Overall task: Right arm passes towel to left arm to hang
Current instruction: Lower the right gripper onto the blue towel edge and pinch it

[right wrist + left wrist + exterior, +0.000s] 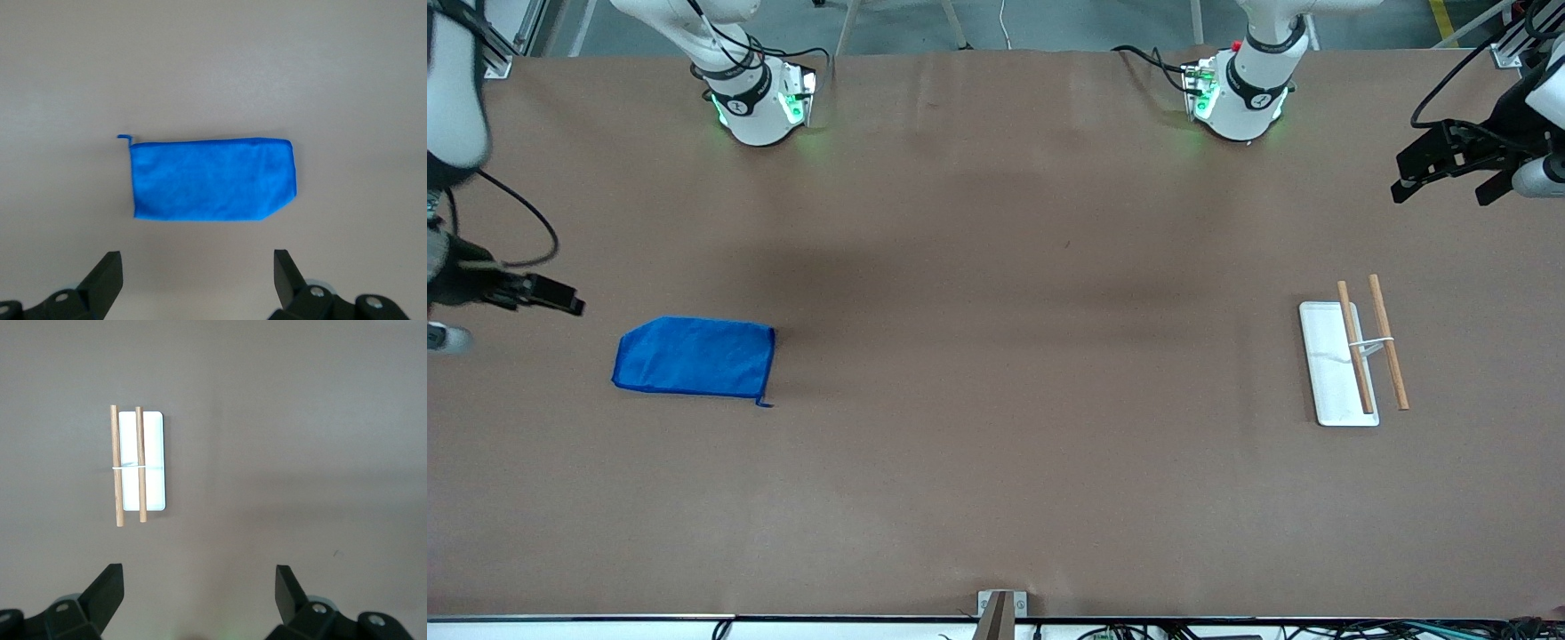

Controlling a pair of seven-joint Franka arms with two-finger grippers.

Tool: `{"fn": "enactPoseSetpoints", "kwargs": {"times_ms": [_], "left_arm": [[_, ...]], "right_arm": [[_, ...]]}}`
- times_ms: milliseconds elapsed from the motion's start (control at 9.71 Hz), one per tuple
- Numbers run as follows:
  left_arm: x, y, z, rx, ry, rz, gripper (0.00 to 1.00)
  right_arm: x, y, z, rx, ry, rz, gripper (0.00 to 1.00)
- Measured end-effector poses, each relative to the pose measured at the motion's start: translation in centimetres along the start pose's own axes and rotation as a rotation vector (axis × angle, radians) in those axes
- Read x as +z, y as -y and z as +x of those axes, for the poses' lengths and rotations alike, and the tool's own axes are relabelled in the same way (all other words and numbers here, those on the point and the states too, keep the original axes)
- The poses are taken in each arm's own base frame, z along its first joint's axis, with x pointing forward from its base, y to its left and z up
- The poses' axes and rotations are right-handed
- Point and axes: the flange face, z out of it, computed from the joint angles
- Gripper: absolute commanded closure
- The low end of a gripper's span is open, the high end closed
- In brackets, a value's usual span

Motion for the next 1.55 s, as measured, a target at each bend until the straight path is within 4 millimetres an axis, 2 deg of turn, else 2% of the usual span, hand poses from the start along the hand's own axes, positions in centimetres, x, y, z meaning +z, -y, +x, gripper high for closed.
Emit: {"fn": "enactPoseSetpoints", "kwargs": {"times_ms": [412, 515, 618, 927, 1236, 1442, 1545], "left_arm": [[0.2, 0.1, 0.1, -0.002, 0.003, 0.000, 0.00], [0.4, 0.1, 0.2, -0.003, 0.007, 0.000, 0.00], [0.6, 0.2, 0.3, -0.004, 0.011, 0.001, 0.00], [0.6, 0.2, 0.4, -0.005, 0.012, 0.001, 0.00], [0.6, 0.3, 0.4, -0.005, 0.011, 0.001, 0.00], [0.6, 0.3, 0.4, -0.005, 0.009, 0.001, 0.00], [0.6, 0.3, 0.4, -0.006, 0.008, 0.001, 0.00]], "right_arm": [[16.2, -4.3, -0.2, -0.023, -0.016, -0.017, 0.00], [19.2, -4.4, -0.3, -0.026, -0.012, -0.020, 0.00], [21.1, -4.3, -0.3, -0.029, -0.016, -0.022, 0.00], [25.2, -3.8, -1.0, -0.041, -0.037, -0.028, 0.00], [26.3, -3.0, -1.6, -0.053, -0.033, -0.028, 0.00], [27.2, -3.0, -1.7, -0.055, -0.041, -0.030, 0.05], [27.8, -2.9, -1.9, -0.058, -0.043, -0.031, 0.15]]}}
